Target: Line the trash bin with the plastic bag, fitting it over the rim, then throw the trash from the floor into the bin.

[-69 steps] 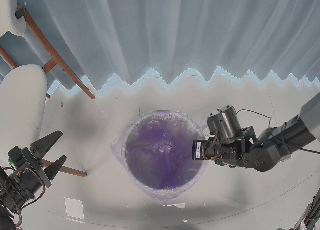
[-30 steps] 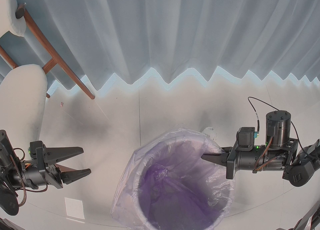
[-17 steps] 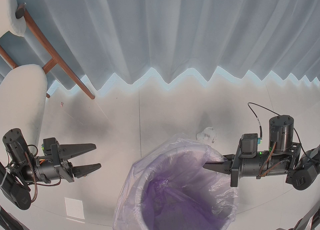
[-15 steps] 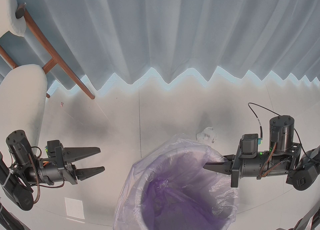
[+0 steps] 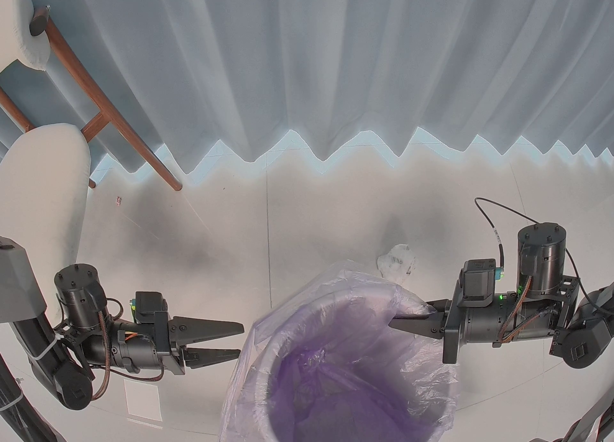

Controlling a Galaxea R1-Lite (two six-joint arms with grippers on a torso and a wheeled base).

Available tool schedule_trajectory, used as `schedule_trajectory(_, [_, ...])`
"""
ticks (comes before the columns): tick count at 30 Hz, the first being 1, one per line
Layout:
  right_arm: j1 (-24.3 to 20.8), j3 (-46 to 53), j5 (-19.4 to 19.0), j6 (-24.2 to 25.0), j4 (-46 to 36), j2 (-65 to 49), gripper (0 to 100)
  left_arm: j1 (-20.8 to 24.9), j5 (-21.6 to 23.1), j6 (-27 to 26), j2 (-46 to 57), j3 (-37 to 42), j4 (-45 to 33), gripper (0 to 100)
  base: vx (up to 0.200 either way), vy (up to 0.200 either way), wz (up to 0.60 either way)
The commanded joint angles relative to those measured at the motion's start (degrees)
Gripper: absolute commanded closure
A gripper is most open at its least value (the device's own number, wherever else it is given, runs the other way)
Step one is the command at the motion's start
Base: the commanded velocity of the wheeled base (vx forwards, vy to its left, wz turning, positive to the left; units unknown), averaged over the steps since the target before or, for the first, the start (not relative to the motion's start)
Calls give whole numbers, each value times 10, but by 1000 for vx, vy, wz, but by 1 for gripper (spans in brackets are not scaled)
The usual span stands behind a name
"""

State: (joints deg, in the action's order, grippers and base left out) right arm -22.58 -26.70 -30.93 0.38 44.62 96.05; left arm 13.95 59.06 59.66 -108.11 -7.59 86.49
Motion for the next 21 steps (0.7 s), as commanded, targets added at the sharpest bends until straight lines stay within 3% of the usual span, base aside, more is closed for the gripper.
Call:
schedule_trajectory(1, [-5,-2,0,1,0,3,100,13,0,0,-22,-3,0,0,0,0,0])
schedule_trajectory(7, [-5,-4,0,1,0,1,100,13,0,0,-40,-6,0,0,0,0,0])
schedule_trajectory(8, [-5,-3,0,1,0,1,100,14,0,0,-40,-6,0,100,0,0,0])
schedule_trajectory(21, [-5,-1,0,1,0,-1,100,14,0,3,-43,-9,0,100,0,0,0])
